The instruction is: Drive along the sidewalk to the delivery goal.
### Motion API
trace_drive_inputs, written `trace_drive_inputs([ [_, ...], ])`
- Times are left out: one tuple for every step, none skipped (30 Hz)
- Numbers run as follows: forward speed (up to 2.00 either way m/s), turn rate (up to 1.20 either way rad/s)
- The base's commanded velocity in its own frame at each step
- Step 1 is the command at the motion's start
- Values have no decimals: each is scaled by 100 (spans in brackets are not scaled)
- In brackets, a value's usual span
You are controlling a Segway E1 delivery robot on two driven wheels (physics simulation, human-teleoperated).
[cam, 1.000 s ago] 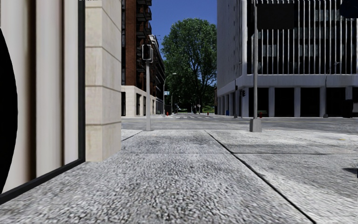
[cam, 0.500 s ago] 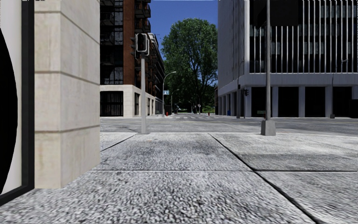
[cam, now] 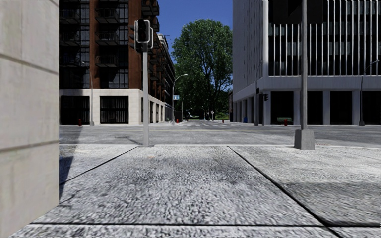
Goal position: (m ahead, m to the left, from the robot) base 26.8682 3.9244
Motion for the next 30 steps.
trace_drive_inputs([
  [200, 0],
  [200, 0],
  [200, 0],
  [200, 5],
  [200, 16],
  [200, 22],
  [200, 22],
  [200, 34],
  [197, 41],
  [184, 46],
  [164, 50],
  [164, 50],
  [146, 54],
  [136, 60],
  [136, 60],
  [136, 60],
  [136, 60],
  [136, 60],
  [136, 60],
  [136, 60],
  [136, 60],
  [136, 60],
  [136, 60],
  [136, 60],
  [136, 60],
  [136, 60],
  [136, 60],
  [136, 60],
  [136, 60],
  [136, 60],
])
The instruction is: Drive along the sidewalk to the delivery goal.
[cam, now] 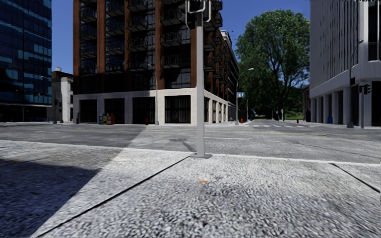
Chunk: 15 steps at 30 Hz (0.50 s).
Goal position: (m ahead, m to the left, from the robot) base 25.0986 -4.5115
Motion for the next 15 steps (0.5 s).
trace_drive_inputs([
  [136, 60],
  [136, 60],
  [136, 60],
  [136, 60],
  [136, 60],
  [136, 60],
  [136, 60],
  [136, 60],
  [136, 60],
  [136, 60],
  [136, 60],
  [136, 60],
  [136, 60],
  [136, 60],
  [136, 60],
])
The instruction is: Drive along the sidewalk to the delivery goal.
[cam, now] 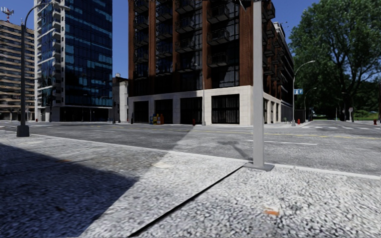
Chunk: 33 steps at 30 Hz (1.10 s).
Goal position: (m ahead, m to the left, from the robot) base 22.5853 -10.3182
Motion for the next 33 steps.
trace_drive_inputs([
  [136, 60],
  [136, 60],
  [136, 60],
  [136, 60],
  [136, 60],
  [136, 60],
  [136, 60],
  [136, 60],
  [136, 60],
  [136, 60],
  [136, 60],
  [136, 60],
  [136, 60],
  [136, 60],
  [136, 60],
  [136, 60],
  [136, 60],
  [136, 60],
  [136, 60],
  [136, 60],
  [137, 60],
  [137, 60],
  [137, 60],
  [137, 60],
  [137, 60],
  [137, 60],
  [137, 59],
  [137, 59],
  [137, 59],
  [137, 59],
  [137, 59],
  [137, 59],
  [137, 57],
])
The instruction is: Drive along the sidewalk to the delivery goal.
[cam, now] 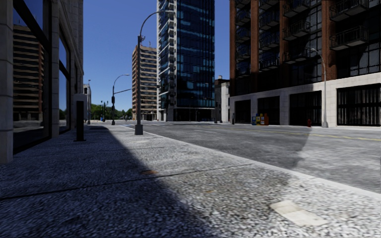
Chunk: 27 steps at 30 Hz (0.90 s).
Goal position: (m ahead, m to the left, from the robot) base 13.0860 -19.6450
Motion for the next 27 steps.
trace_drive_inputs([
  [137, 57],
  [137, 55],
  [137, 55],
  [137, 54],
  [137, 54],
  [137, 54],
  [155, 54],
  [200, 54],
  [200, 54],
  [200, 54],
  [200, 54],
  [200, 54],
  [200, 54],
  [200, 54],
  [200, 54],
  [200, 54],
  [200, 53],
  [200, 53],
  [200, 53],
  [200, 53],
  [200, 52],
  [200, 51],
  [200, 51],
  [200, 51],
  [200, 51],
  [200, 51],
  [200, 50],
])
